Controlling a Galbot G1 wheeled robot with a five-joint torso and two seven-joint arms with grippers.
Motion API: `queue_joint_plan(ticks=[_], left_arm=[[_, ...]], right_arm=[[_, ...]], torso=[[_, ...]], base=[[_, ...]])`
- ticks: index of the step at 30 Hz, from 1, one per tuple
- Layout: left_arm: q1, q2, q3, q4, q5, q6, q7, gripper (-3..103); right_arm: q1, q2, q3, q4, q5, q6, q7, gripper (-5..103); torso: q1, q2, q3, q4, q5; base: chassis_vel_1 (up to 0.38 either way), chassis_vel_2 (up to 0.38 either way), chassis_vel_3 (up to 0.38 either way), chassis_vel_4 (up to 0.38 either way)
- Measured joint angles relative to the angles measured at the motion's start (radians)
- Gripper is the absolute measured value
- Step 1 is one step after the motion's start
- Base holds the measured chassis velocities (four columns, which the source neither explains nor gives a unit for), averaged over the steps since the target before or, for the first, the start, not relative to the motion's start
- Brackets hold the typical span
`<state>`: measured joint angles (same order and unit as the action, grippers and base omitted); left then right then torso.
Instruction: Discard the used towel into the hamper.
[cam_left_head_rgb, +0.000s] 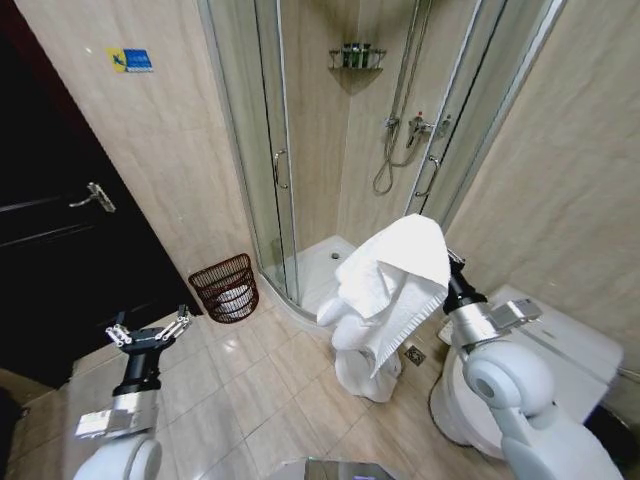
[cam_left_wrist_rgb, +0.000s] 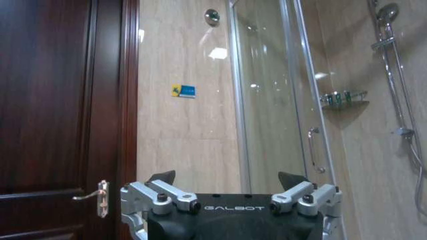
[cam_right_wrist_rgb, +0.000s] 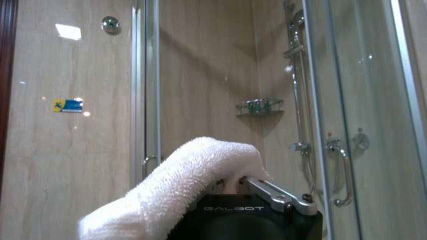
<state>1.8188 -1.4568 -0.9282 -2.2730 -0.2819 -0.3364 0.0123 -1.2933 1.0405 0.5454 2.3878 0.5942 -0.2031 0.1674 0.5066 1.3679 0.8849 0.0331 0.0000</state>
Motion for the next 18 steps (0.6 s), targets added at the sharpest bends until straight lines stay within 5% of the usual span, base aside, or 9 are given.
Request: queue_joint_plan(ticks=[18], left_arm=[[-0.003,0.001,-0.001,0.016,0.004,-0.016,0.013,100]], right_arm=[[-0.014,0.013,-0.005,-0.002,-0.017,0.002,-0.009,4]], torso=[[0.000,0.000,0.000,-0.0002,0.0002]], base=[[0.059,0.066,0.066,0.062]])
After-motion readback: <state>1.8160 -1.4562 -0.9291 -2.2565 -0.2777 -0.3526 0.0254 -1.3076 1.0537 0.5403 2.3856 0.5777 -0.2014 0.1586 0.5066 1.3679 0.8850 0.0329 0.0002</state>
